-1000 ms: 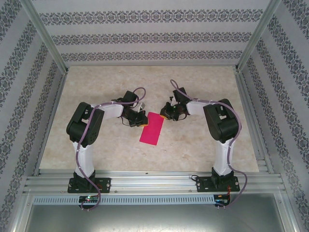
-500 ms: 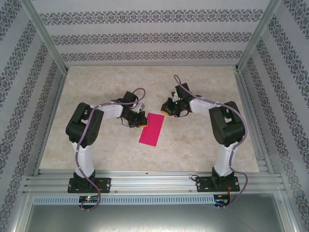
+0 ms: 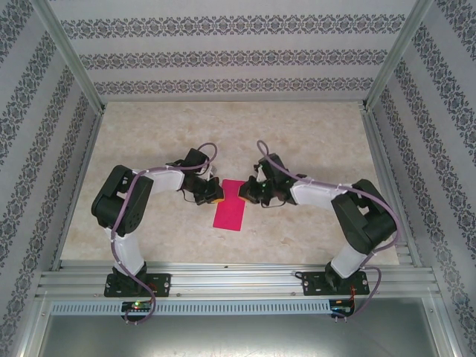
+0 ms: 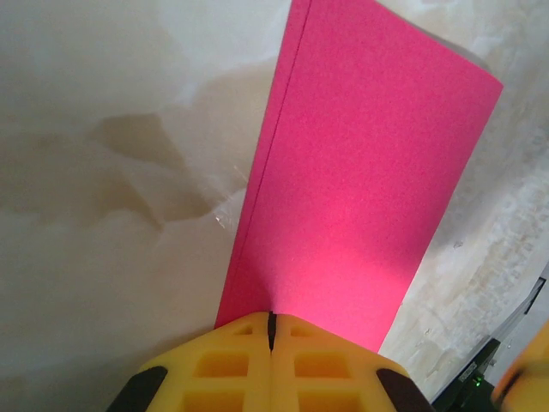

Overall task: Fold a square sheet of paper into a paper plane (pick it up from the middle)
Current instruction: Fold the square sheet of paper in half at the center of the table.

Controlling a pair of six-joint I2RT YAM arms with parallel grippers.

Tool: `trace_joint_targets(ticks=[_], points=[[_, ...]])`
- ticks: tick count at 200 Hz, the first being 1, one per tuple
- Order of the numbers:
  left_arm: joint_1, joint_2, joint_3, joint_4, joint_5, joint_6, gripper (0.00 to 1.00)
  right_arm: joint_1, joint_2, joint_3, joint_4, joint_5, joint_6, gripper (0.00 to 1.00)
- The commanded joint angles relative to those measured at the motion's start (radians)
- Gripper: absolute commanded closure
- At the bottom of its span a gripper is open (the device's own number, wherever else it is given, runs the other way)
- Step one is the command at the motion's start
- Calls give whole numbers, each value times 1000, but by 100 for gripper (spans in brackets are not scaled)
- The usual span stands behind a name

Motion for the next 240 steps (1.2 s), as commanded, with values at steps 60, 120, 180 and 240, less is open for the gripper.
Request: trace_joint_targets(ticks=[60, 120, 180, 240], points=[[-15, -18, -31, -2, -67, -47, 100, 188, -59, -126, 86, 48, 31, 92], [-18, -25, -53, 12, -68, -53, 100, 205, 46, -178, 122, 43, 45, 92], [-20, -48, -65, 24, -75, -68, 100, 139, -72, -152, 39, 33, -7, 91], [-36, -63, -68, 42, -73, -89, 100, -75, 70, 101, 27, -14, -60, 90]])
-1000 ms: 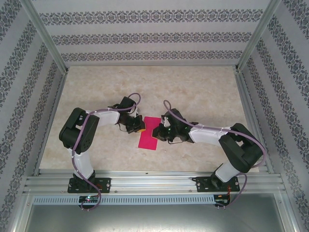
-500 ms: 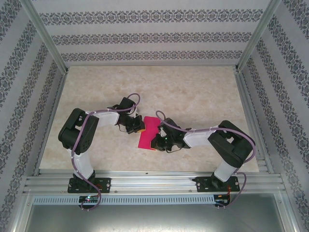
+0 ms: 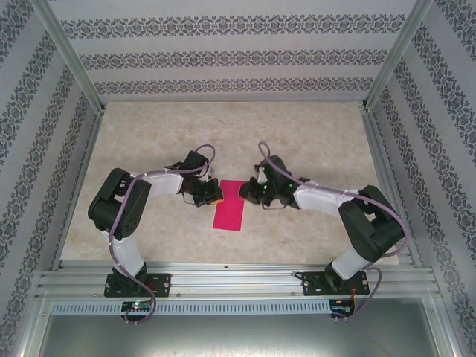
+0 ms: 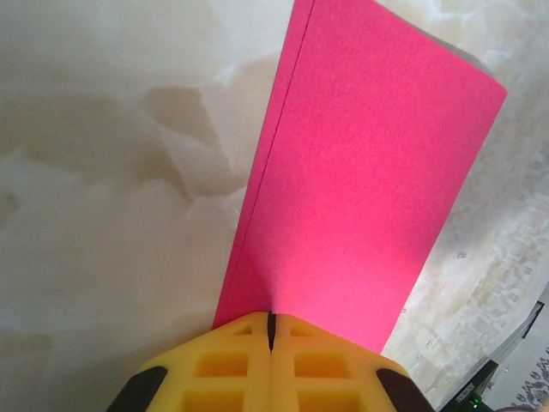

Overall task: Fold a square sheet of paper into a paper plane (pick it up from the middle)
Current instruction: Fold the square sheet of paper in half at the center of the table.

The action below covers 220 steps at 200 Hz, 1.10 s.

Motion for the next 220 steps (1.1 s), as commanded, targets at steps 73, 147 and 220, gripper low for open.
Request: trace_joint_targets(ticks=[73, 147, 220], points=[[-22, -28, -9, -13, -30, -14, 100, -113, 376, 298, -53, -88, -52, 90], [-22, -51, -8, -6, -11, -8, 100, -113, 374, 293, -42, -120, -102, 84], [10, -241, -19, -60, -25, 48, 74, -77, -11, 132, -247, 139, -93, 57]])
